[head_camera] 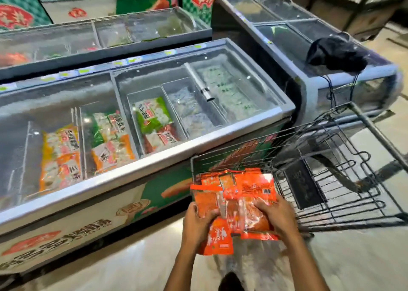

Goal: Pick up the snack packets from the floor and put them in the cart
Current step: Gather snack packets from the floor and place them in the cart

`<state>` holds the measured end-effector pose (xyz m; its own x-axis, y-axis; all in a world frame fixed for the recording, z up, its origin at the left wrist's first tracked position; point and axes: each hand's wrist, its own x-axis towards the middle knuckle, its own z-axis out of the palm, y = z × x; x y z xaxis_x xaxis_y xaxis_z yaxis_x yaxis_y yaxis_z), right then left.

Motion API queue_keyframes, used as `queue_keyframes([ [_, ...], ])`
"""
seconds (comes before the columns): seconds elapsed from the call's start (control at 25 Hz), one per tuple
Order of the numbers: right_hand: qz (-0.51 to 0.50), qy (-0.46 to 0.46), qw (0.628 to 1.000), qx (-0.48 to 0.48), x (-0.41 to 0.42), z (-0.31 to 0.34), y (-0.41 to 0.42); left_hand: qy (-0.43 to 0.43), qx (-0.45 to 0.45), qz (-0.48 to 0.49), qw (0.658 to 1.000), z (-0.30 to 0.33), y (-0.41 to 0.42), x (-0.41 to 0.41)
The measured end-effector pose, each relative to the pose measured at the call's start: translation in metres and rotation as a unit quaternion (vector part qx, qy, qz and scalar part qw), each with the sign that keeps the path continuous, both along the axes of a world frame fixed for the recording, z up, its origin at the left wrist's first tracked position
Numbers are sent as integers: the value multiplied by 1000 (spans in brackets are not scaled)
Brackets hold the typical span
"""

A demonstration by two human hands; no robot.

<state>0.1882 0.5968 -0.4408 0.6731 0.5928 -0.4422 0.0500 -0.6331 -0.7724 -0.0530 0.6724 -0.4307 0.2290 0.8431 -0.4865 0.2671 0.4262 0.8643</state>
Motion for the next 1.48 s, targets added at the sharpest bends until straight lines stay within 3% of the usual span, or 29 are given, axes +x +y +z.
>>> queue_keyframes([
  [0.16, 17, 46, 999, 7, 60, -59, 48, 22, -29, 38, 999, -51, 10, 69],
  [0.36, 31, 127, 990, -56, 106, -186, 81, 52, -58, 79, 994, -130, 33, 124],
  [0.4, 31, 140, 987, -69, 115, -221, 79, 60, -65, 73, 993, -147, 39, 127],
  [0.52, -1, 171, 978, -118, 110, -250, 89, 101, -99, 21, 990, -206, 58, 137],
  [0.84, 77, 108, 975, -180, 117, -416, 86, 239, -170, -63, 954, -335, 86, 147],
  [0.96, 72, 85, 965, -237, 105, -435, 85, 296, -187, -52, 935, -355, 85, 142],
  [1.24, 126, 10, 926, -356, 69, -389, 94, 423, -197, -97, 879, -347, 84, 139],
  [1.4, 161, -114, 894, -401, 61, -356, 102, 459, -134, -165, 863, -332, 82, 143],
  [1.48, 166, -145, 899, -380, 59, -328, 108, 469, -77, -187, 860, -308, 94, 150],
])
